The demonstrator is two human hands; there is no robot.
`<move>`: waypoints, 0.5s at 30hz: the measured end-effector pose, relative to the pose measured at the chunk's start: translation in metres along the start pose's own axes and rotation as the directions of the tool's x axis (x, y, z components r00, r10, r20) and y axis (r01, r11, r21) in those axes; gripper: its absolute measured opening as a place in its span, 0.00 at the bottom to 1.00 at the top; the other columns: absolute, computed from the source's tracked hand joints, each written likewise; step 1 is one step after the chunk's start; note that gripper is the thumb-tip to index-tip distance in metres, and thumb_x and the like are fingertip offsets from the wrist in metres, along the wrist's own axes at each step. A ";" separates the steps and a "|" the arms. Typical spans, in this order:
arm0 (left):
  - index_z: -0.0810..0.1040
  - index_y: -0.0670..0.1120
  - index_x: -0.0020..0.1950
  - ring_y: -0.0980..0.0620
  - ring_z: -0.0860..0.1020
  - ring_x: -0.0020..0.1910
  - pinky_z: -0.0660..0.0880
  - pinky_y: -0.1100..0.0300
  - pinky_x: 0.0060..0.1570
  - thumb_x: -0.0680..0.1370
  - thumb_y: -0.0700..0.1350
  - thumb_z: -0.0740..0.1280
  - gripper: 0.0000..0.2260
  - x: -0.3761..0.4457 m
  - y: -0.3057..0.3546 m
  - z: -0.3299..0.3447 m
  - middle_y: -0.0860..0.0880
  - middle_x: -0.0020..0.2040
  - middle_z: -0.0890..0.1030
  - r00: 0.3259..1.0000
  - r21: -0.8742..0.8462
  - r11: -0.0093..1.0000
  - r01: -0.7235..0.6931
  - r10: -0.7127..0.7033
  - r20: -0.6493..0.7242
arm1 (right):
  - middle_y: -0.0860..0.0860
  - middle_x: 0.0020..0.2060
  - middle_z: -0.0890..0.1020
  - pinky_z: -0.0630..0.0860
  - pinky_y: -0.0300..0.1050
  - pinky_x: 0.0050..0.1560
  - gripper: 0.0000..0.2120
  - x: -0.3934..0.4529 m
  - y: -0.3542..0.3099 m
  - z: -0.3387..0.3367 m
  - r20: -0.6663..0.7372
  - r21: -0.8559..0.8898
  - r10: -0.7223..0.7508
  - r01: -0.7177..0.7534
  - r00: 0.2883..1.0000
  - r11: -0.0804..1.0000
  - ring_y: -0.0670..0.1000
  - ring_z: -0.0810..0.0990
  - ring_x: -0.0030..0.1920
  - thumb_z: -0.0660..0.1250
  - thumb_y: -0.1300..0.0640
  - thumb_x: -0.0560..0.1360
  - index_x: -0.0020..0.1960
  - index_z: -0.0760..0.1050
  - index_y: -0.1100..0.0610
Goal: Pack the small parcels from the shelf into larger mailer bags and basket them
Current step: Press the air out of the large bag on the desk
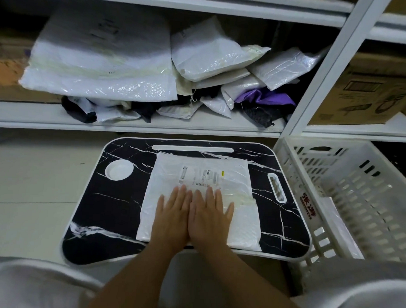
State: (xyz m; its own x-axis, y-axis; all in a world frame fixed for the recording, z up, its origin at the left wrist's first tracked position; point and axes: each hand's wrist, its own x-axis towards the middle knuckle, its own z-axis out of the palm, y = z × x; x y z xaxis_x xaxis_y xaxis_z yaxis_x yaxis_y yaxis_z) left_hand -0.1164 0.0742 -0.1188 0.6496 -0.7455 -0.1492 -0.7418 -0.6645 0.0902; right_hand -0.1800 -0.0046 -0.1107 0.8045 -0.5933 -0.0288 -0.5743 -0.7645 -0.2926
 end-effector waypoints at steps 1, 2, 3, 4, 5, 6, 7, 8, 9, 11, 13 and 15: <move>0.62 0.46 0.76 0.40 0.58 0.76 0.60 0.34 0.68 0.77 0.59 0.46 0.31 -0.005 -0.003 0.003 0.42 0.77 0.59 1.000 -0.014 1.000 -0.003 0.004 0.019 | 0.53 0.77 0.61 0.47 0.69 0.72 0.23 -0.007 0.003 0.004 0.008 -0.019 -0.006 0.006 1.000 1.000 0.56 0.53 0.78 0.45 0.43 0.81 0.74 0.63 0.46; 0.67 0.48 0.74 0.40 0.63 0.74 0.65 0.32 0.64 0.79 0.60 0.43 0.30 -0.007 -0.008 0.005 0.43 0.75 0.64 1.000 -0.002 1.000 -0.002 0.002 0.021 | 0.53 0.75 0.64 0.50 0.70 0.71 0.25 -0.010 0.009 0.005 0.028 -0.047 -0.004 0.005 1.000 0.999 0.57 0.57 0.77 0.44 0.42 0.81 0.73 0.65 0.45; 0.66 0.51 0.75 0.40 0.62 0.74 0.64 0.32 0.63 0.79 0.62 0.36 0.32 -0.009 -0.013 0.003 0.45 0.76 0.63 0.999 0.010 1.000 0.010 -0.010 0.054 | 0.53 0.75 0.65 0.54 0.72 0.70 0.26 -0.013 0.017 0.006 0.037 -0.076 -0.002 0.004 0.999 0.997 0.58 0.58 0.76 0.43 0.40 0.80 0.73 0.65 0.45; 0.61 0.53 0.76 0.41 0.57 0.76 0.60 0.32 0.66 0.77 0.64 0.29 0.37 -0.009 -0.016 0.005 0.46 0.77 0.59 0.998 0.004 1.000 0.006 -0.007 0.055 | 0.52 0.76 0.63 0.54 0.72 0.69 0.28 -0.014 0.024 0.004 0.064 -0.106 0.014 -0.007 0.998 0.994 0.59 0.57 0.77 0.40 0.39 0.78 0.74 0.63 0.43; 0.56 0.55 0.78 0.41 0.51 0.77 0.56 0.33 0.68 0.73 0.66 0.23 0.41 -0.009 -0.019 0.006 0.47 0.79 0.53 0.999 -0.006 1.000 0.023 -0.022 0.028 | 0.51 0.78 0.57 0.51 0.72 0.70 0.31 -0.014 0.029 0.002 0.091 -0.132 0.037 -0.024 0.995 0.991 0.59 0.51 0.78 0.36 0.37 0.77 0.76 0.58 0.42; 0.52 0.57 0.78 0.41 0.47 0.78 0.53 0.35 0.70 0.70 0.67 0.21 0.42 -0.008 -0.020 0.007 0.48 0.79 0.49 0.998 -0.030 0.998 0.055 -0.054 0.014 | 0.50 0.79 0.50 0.47 0.70 0.71 0.33 -0.013 0.035 0.000 0.112 -0.146 0.063 -0.046 0.992 0.988 0.59 0.45 0.78 0.32 0.36 0.75 0.78 0.50 0.40; 0.48 0.58 0.78 0.41 0.44 0.78 0.51 0.36 0.71 0.69 0.68 0.22 0.41 -0.009 -0.019 0.006 0.48 0.80 0.45 0.994 -0.058 0.993 0.104 -0.103 0.027 | 0.49 0.79 0.44 0.44 0.69 0.72 0.32 -0.013 0.040 0.000 0.126 -0.139 0.099 -0.081 0.987 0.987 0.59 0.40 0.78 0.31 0.36 0.75 0.78 0.44 0.40; 0.44 0.58 0.78 0.40 0.42 0.77 0.49 0.38 0.72 0.71 0.68 0.26 0.37 -0.009 -0.018 0.005 0.48 0.79 0.42 0.987 -0.079 0.984 0.156 -0.154 0.034 | 0.49 0.79 0.40 0.43 0.67 0.73 0.31 -0.013 0.044 -0.003 0.130 -0.118 0.140 -0.125 0.981 0.985 0.59 0.38 0.77 0.33 0.35 0.76 0.78 0.41 0.40; 0.41 0.58 0.78 0.40 0.41 0.77 0.48 0.39 0.73 0.74 0.67 0.31 0.33 -0.009 -0.017 0.005 0.48 0.79 0.40 0.977 -0.102 0.972 0.212 -0.208 0.053 | 0.49 0.79 0.39 0.44 0.66 0.73 0.29 -0.012 0.048 -0.006 0.132 -0.097 0.180 -0.168 0.975 0.981 0.60 0.38 0.77 0.36 0.35 0.78 0.78 0.40 0.40; 0.40 0.56 0.78 0.41 0.41 0.77 0.48 0.40 0.74 0.80 0.64 0.41 0.29 -0.010 -0.016 0.002 0.46 0.79 0.39 0.954 -0.142 0.944 0.297 -0.288 0.077 | 0.51 0.79 0.40 0.48 0.64 0.74 0.29 -0.012 0.054 -0.009 0.129 -0.078 0.238 -0.230 0.963 0.970 0.61 0.40 0.77 0.41 0.35 0.79 0.78 0.40 0.40; 0.40 0.54 0.79 0.42 0.43 0.78 0.49 0.39 0.73 0.80 0.63 0.43 0.29 -0.009 -0.016 -0.001 0.44 0.79 0.42 0.941 -0.140 0.931 0.338 -0.328 0.088 | 0.53 0.79 0.42 0.48 0.63 0.74 0.30 -0.010 0.057 -0.011 0.142 -0.080 0.270 -0.261 0.952 0.962 0.60 0.41 0.78 0.42 0.35 0.79 0.78 0.41 0.41; 0.41 0.52 0.79 0.42 0.45 0.78 0.48 0.37 0.73 0.80 0.63 0.42 0.30 -0.005 -0.016 -0.006 0.42 0.79 0.46 0.925 -0.100 0.923 0.372 -0.360 0.116 | 0.55 0.79 0.44 0.46 0.65 0.74 0.29 -0.006 0.054 -0.013 0.164 -0.103 0.302 -0.289 0.939 0.952 0.59 0.43 0.78 0.42 0.37 0.80 0.79 0.42 0.42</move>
State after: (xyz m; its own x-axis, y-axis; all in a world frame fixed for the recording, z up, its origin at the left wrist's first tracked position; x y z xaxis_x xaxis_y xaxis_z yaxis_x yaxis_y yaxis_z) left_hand -0.1070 0.0880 -0.1131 0.8493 -0.4443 -0.2853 -0.4261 -0.8958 0.1265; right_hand -0.2182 -0.0457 -0.1136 0.6065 -0.7471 -0.2720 -0.7945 -0.5824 -0.1720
